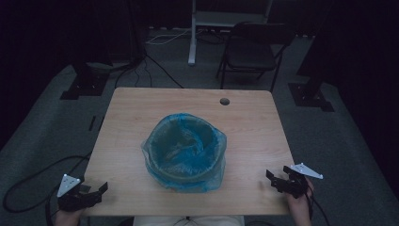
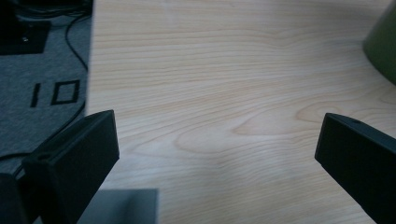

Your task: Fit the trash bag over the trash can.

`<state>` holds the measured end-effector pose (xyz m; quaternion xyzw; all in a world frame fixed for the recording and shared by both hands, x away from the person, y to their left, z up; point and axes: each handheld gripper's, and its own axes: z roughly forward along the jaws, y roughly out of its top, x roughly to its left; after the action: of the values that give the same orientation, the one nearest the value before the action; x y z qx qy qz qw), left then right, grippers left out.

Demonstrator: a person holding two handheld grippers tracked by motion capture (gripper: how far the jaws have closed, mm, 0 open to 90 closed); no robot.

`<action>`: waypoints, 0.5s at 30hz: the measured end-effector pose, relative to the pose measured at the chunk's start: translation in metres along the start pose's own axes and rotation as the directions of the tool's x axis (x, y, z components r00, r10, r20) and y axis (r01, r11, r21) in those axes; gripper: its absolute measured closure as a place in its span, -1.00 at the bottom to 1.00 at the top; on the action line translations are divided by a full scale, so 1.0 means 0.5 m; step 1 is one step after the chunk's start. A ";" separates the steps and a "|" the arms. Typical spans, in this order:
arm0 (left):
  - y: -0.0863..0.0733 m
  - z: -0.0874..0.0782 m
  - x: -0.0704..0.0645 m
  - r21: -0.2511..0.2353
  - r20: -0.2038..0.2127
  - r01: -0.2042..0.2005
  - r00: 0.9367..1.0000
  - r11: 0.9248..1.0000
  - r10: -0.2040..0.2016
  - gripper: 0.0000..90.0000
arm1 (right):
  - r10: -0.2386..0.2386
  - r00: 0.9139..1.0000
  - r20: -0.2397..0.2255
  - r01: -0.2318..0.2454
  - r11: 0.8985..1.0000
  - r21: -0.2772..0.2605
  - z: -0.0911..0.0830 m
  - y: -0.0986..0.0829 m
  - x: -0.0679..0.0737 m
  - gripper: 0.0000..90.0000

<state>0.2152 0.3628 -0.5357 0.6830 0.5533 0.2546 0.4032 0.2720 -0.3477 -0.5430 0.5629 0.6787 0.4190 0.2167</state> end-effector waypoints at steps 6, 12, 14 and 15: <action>-0.008 -0.005 0.008 0.001 -0.026 0.013 1.000 1.000 -0.013 -0.99 | 0.030 0.999 0.044 -0.030 1.000 -0.004 -0.015 -0.014 -0.014 -0.71; -0.012 -0.008 0.002 -0.008 -0.072 -0.008 0.997 1.000 0.007 -0.99 | 0.095 0.991 0.098 -0.094 0.995 -0.023 -0.037 -0.029 -0.045 -0.71; -0.013 -0.009 -0.002 -0.014 -0.083 -0.014 0.996 1.000 0.013 -0.99 | 0.120 0.987 0.103 -0.116 0.992 -0.042 -0.043 -0.031 -0.054 -0.71; -0.013 -0.010 -0.005 -0.014 -0.085 -0.020 0.996 1.000 0.019 -0.99 | 0.132 0.985 0.108 -0.127 0.991 -0.048 -0.045 -0.032 -0.058 -0.71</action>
<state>0.2070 0.3623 -0.5384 0.6739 0.5612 0.2915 0.3821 0.2532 -0.3828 -0.5486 0.6237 0.6190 0.4138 0.2379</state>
